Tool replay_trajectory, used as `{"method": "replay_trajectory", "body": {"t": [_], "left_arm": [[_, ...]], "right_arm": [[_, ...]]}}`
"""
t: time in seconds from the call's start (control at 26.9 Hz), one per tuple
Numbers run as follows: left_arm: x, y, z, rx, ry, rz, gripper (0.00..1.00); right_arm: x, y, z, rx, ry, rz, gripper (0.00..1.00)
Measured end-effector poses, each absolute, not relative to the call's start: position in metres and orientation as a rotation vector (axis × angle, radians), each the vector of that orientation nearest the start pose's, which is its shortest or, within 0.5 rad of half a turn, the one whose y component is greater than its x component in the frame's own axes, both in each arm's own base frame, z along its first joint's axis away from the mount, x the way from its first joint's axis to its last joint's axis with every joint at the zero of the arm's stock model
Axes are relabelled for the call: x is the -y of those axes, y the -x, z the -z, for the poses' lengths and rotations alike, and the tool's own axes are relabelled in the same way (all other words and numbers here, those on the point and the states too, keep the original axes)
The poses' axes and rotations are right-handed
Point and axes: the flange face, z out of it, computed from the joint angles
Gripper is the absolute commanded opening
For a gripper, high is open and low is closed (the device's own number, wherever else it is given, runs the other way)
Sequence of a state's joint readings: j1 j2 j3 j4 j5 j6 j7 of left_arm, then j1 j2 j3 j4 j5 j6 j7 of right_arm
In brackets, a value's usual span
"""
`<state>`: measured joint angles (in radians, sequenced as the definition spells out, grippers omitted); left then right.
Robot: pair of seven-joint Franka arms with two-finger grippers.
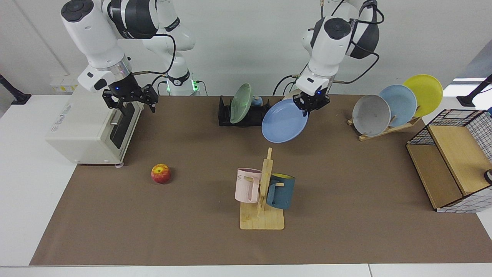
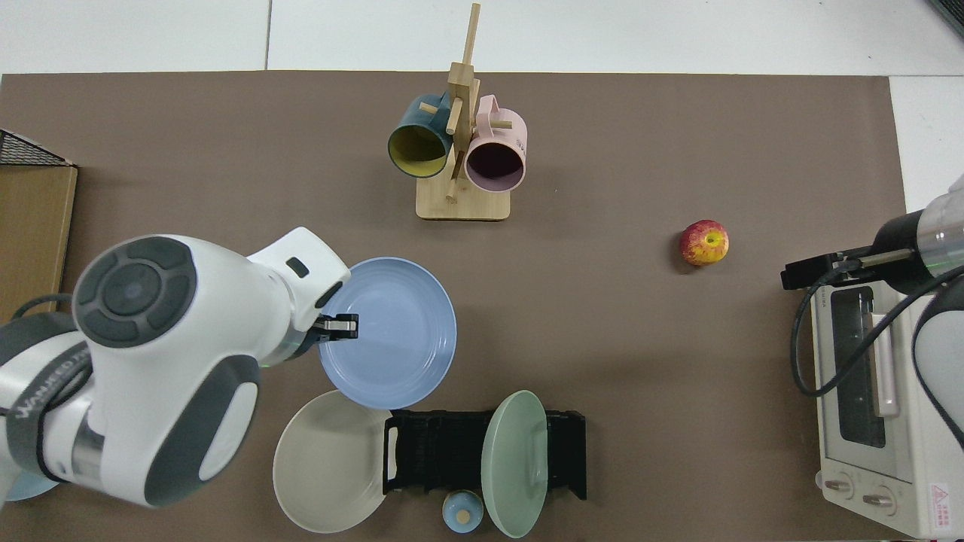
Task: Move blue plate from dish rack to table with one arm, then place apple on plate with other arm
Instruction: 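Lift the blue plate out of the rack and lower it onto the table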
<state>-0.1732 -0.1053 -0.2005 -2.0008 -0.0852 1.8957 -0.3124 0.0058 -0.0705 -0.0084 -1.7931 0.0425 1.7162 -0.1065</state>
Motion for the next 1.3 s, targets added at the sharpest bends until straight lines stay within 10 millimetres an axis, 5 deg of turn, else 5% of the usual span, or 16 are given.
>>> {"method": "replay_trajectory", "body": {"t": [0.19,0.48,0.71,1.0,1.3], "left_arm": [[0.165,-0.513,-0.487,0.024,3.266,-0.053,0.0],[0.162,-0.527,-0.474,0.123,3.352,-0.044,0.0],[0.176,-0.541,-0.44,0.119,3.38,-0.055,0.0],[0.226,-0.545,-0.384,0.01,3.407,-0.04,0.0],[0.233,-0.542,-0.354,0.003,3.405,-0.059,0.0]], "right_arm": [[-0.002,-0.539,-0.57,0.151,3.095,-0.006,1.0],[-0.002,-0.539,-0.57,0.151,3.095,-0.006,1.0],[-0.002,-0.539,-0.57,0.151,3.095,-0.006,1.0],[-0.002,-0.539,-0.57,0.151,3.095,-0.006,1.0],[-0.002,-0.539,-0.57,0.151,3.095,-0.006,1.0]]}}
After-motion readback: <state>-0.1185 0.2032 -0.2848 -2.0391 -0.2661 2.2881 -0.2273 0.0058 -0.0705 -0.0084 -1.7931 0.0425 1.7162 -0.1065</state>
